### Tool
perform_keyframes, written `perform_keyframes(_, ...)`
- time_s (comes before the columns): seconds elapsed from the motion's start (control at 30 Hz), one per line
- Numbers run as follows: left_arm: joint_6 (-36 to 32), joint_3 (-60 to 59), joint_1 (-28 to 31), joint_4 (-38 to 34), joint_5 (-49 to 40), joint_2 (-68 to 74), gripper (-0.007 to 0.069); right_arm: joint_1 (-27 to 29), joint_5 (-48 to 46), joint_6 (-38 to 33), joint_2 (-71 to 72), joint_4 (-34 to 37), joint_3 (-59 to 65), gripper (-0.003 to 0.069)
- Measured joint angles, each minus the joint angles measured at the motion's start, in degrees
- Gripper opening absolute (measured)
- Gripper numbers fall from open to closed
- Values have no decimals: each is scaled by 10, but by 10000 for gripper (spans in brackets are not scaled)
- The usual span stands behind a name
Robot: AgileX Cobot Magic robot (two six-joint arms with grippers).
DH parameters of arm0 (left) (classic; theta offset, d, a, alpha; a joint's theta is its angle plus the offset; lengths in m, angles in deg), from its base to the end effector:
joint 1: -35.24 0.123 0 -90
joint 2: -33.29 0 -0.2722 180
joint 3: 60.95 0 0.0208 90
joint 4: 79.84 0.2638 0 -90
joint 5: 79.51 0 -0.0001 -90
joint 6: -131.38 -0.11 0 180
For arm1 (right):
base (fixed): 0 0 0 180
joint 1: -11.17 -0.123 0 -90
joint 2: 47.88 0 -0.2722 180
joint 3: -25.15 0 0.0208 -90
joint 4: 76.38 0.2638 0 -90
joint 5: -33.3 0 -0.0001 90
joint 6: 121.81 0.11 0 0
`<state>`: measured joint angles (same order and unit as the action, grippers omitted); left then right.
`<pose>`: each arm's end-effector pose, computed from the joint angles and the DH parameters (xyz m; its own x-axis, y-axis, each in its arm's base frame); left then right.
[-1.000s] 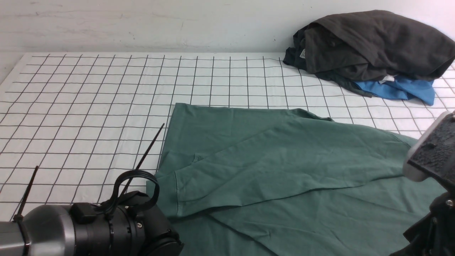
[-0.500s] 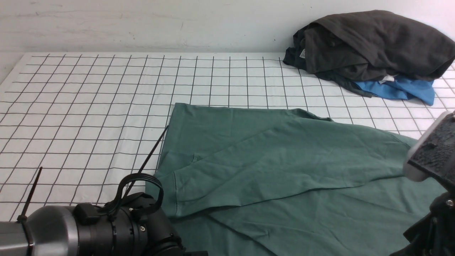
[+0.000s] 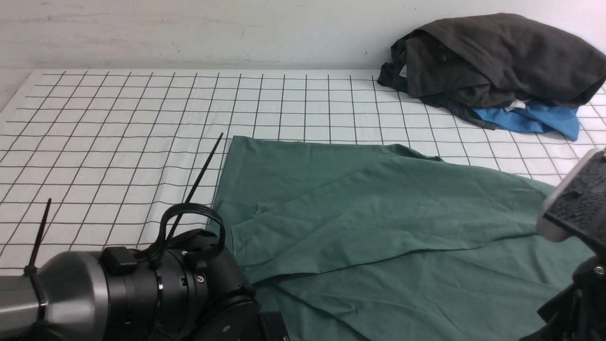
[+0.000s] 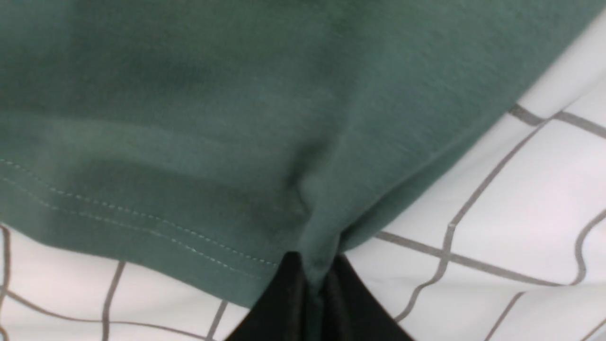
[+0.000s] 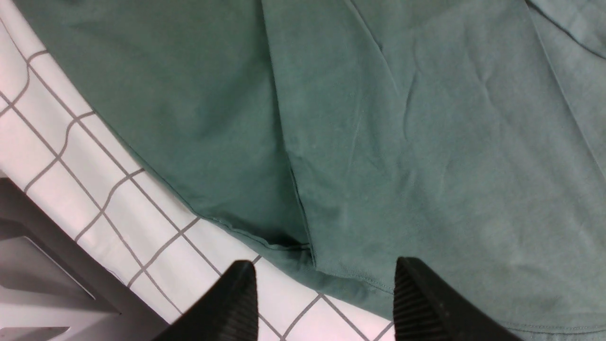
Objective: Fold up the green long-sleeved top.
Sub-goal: Use both arms simultaneously to clamp the lower edge of the clothing fabric
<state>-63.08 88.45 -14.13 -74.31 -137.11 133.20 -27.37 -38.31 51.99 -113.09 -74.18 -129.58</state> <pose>0.1667 -0.1806 0.1270 -0.3865 0.9089 0.1567 0.9219 0.3859 0.0352 0.1411 0.1175 0.2841 -0.6802 -0.6644 -0.3096 -0.6999 0.7142 0.0050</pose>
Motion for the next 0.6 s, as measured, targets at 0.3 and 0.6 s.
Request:
perform_keyframes(0.3,0,2,0,-5,2,0,183,0,0,0,0,-1,0,370)
perform_keyframes(0.6,0,3,1,-6,37,12,307,0,0,0,0,-1,0,370)
